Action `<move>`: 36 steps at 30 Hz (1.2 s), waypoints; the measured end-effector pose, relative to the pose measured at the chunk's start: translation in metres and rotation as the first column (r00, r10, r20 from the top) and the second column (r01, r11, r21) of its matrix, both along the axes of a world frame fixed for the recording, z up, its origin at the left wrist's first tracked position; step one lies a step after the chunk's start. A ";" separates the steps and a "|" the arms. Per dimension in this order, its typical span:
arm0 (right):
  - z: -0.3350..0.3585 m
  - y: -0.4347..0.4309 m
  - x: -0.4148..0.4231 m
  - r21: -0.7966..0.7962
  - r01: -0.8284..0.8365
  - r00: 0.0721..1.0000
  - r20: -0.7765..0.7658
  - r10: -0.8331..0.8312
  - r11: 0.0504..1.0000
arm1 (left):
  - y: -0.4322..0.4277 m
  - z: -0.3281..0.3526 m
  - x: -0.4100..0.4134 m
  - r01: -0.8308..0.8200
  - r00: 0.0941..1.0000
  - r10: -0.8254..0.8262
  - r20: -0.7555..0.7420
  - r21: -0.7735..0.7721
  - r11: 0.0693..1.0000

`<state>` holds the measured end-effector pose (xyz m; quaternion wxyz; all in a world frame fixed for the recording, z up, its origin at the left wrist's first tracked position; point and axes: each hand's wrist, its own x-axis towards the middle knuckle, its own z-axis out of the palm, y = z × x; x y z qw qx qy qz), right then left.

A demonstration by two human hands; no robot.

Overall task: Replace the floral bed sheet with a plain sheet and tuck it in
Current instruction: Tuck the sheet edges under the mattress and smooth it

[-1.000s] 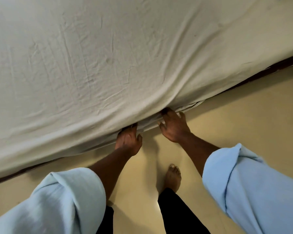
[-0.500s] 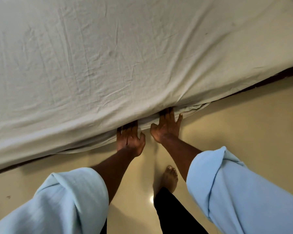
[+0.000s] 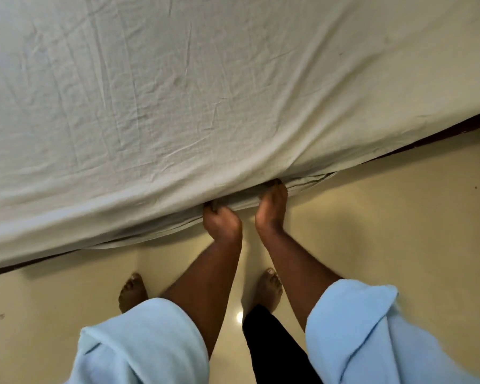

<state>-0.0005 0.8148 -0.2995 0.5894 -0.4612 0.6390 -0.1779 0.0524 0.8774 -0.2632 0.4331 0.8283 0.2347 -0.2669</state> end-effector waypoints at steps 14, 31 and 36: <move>0.050 -0.053 0.041 0.678 0.318 0.583 0.411 -0.701 0.663 | -0.007 0.010 0.063 -0.913 0.379 0.466 -0.800 -0.405 0.048; 0.035 -0.074 0.040 0.700 0.350 0.717 0.228 -0.659 0.622 | 0.005 0.005 0.080 -0.830 0.502 0.417 -0.758 -0.286 0.479; 0.048 -0.074 0.031 0.643 0.361 0.863 0.044 -0.503 0.676 | 0.005 0.024 0.074 -0.746 0.533 0.405 -0.743 -0.188 0.638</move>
